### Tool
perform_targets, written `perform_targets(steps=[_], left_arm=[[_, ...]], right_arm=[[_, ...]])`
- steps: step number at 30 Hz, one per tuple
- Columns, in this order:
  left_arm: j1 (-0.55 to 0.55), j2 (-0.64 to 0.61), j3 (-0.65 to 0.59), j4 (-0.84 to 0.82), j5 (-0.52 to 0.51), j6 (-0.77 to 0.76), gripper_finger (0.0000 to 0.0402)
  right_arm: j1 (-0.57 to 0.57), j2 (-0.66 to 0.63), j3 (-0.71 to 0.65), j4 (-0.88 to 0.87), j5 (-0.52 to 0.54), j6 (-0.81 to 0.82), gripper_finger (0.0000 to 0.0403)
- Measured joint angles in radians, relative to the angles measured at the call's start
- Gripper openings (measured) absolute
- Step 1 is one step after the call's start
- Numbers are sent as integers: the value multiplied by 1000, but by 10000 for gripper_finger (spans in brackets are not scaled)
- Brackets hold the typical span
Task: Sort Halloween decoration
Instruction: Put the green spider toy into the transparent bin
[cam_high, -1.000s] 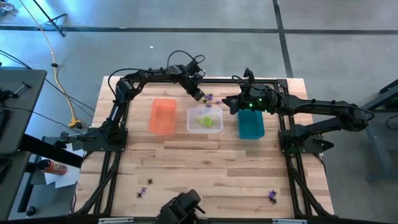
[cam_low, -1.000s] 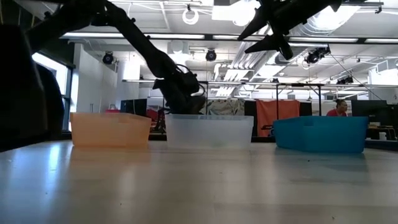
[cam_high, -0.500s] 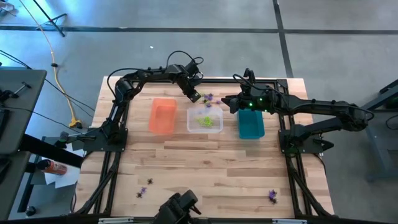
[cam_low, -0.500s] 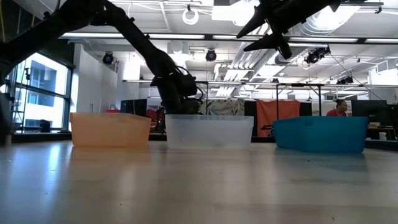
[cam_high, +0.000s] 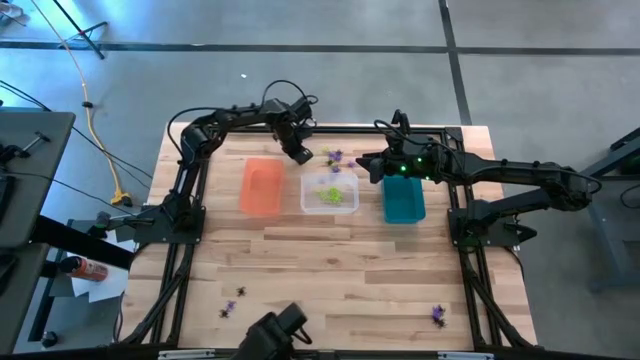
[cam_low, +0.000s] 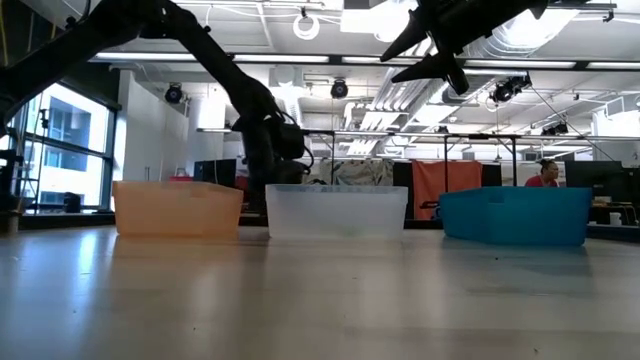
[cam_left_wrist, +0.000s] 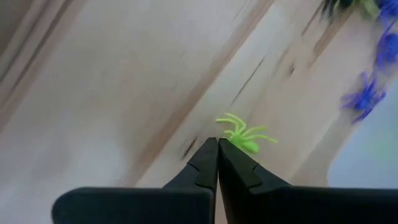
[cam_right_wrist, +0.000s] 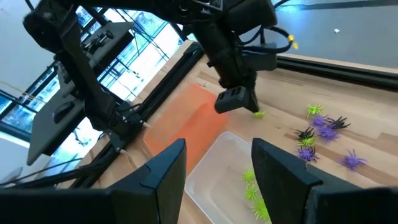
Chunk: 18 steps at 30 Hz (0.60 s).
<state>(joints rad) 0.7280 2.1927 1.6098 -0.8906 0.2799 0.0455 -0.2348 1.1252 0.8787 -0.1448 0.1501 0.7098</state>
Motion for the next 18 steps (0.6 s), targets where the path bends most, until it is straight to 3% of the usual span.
perform_targets(steps=[9, 18], left_arm=[[-2, -121, -123, 77, -31, -43, 0], [-30, -168, -141, 202, -99, -52, 0]], right_arm=[[0, 0, 0, 0, 0, -32, 179], [0, 0, 0, 0, 0, -37, 179]])
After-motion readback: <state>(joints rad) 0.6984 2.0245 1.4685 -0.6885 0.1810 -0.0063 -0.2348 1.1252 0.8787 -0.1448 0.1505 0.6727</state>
